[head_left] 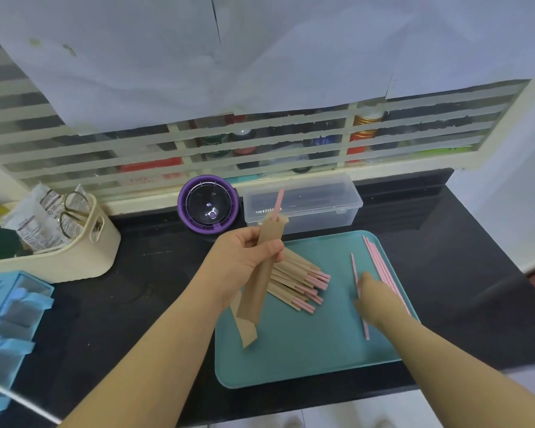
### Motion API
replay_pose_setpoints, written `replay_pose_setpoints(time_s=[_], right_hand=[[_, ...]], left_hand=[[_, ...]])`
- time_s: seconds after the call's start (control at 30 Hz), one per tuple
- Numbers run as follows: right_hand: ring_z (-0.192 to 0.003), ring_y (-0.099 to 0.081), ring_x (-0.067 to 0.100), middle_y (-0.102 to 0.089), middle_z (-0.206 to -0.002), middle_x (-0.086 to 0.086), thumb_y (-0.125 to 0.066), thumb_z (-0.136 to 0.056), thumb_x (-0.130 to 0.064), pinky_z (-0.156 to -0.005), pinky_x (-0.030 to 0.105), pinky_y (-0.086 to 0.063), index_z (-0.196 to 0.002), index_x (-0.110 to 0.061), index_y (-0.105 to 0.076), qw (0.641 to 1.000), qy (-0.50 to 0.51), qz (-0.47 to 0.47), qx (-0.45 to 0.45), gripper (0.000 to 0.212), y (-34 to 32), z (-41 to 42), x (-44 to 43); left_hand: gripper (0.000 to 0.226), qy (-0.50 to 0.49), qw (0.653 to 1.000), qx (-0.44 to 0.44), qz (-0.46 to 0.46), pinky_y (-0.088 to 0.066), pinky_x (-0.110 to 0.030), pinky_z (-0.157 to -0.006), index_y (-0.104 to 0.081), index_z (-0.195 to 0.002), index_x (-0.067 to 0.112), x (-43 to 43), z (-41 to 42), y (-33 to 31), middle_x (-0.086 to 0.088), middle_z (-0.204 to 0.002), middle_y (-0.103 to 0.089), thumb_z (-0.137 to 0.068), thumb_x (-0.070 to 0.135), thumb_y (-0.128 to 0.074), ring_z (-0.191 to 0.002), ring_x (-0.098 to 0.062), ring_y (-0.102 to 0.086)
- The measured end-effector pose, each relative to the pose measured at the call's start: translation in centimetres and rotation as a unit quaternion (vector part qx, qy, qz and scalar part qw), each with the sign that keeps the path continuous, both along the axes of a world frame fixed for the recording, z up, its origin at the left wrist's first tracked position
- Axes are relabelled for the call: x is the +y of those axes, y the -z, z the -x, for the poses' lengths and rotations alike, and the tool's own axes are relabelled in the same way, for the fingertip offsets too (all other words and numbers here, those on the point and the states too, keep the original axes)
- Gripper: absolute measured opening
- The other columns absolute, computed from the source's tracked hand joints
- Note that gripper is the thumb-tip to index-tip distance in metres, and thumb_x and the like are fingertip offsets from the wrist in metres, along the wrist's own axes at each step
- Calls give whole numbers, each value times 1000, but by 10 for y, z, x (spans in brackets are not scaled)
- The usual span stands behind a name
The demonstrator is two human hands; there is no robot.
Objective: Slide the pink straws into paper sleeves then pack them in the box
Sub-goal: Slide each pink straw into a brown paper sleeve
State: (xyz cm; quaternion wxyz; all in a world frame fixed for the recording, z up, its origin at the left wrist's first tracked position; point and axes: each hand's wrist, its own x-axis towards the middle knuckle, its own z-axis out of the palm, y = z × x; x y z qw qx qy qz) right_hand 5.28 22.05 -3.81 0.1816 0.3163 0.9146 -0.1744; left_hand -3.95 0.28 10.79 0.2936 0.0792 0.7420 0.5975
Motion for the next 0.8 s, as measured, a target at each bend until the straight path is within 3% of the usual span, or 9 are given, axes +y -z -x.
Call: replay_pose_setpoints(time_s=[0.13,0.23,0.3,0.37,0.43,0.5,0.57,0.67,0.8], right_hand=[[-58,-44,18,-43,-68,3,-45,-90,-4,-50,27,-34,-95,-13,-31,998,3,56,24,17,-1,3,-3],[-56,-44,19,-47,-70,6,-43,-91,-8,-50,26,-36,-89,-11,-40,968,96,194,129,5,-14,14,0],[-53,-42,19,-46,-65,8,-38,-91,-4,-53,27,-39,-84,-8,-49,885,218,342,229,13,-41,27,3],[-54,-48,19,-53,-63,10,-37,-92,-2,-50,26,-47,-92,-6,-58,735,291,530,305,21,-84,37,3],[-64,-61,19,-69,-83,12,-35,-94,-9,-57,26,-54,-106,-8,-59,603,264,667,348,28,-132,41,1],[-69,-66,19,-71,-102,10,-34,-93,-12,-62,25,-55,-111,-9,-58,512,210,750,362,30,-170,43,-1],[-69,-66,18,-71,-107,7,-36,-89,-12,-63,25,-54,-114,-8,-56,460,171,787,375,32,-201,43,-4],[-63,-63,13,-72,-102,3,-38,-87,-8,-60,22,-53,-116,-7,-53,479,125,773,397,32,-230,42,-9],[-48,-53,8,-71,-71,1,-38,-101,-18,-50,17,-46,-102,-9,-59,642,70,626,437,23,-243,42,-19]], left_hand=[[21,0,1000,6,7,-51,-32,-89,-68,-105,14,-3,-1,1,1,-78,-73,-85,19,-67,-76,-8,-67],[20,-7,1000,6,1,-51,-34,-91,-68,-104,13,-7,0,0,0,-78,-73,-85,17,-67,-77,-9,-68],[19,-7,1000,11,1,-49,-38,-95,-68,-103,14,-8,1,0,0,-78,-73,-85,18,-67,-78,-10,-67],[17,-13,1000,10,-5,-46,-44,-99,-69,-101,15,-8,1,-2,-2,-78,-73,-84,18,-68,-80,-14,-66],[15,-20,1000,6,-15,-44,-49,-102,-70,-99,16,-5,2,-5,-4,-80,-74,-83,17,-69,-84,-18,-67],[16,-20,1000,3,-22,-44,-50,-102,-70,-99,16,-3,2,-9,-5,-83,-74,-83,17,-70,-86,-19,-67],[17,-18,999,4,-28,-46,-48,-101,-70,-100,15,0,2,-14,-4,-85,-75,-83,17,-69,-86,-18,-69],[16,-21,999,1,-45,-49,-44,-98,-69,-100,12,3,0,-20,-1,-84,-74,-85,17,-66,-80,-13,-69],[14,-24,998,6,-50,-50,-46,-96,-70,-96,13,5,-1,-28,-2,-82,-75,-88,22,-63,-78,-13,-69]])
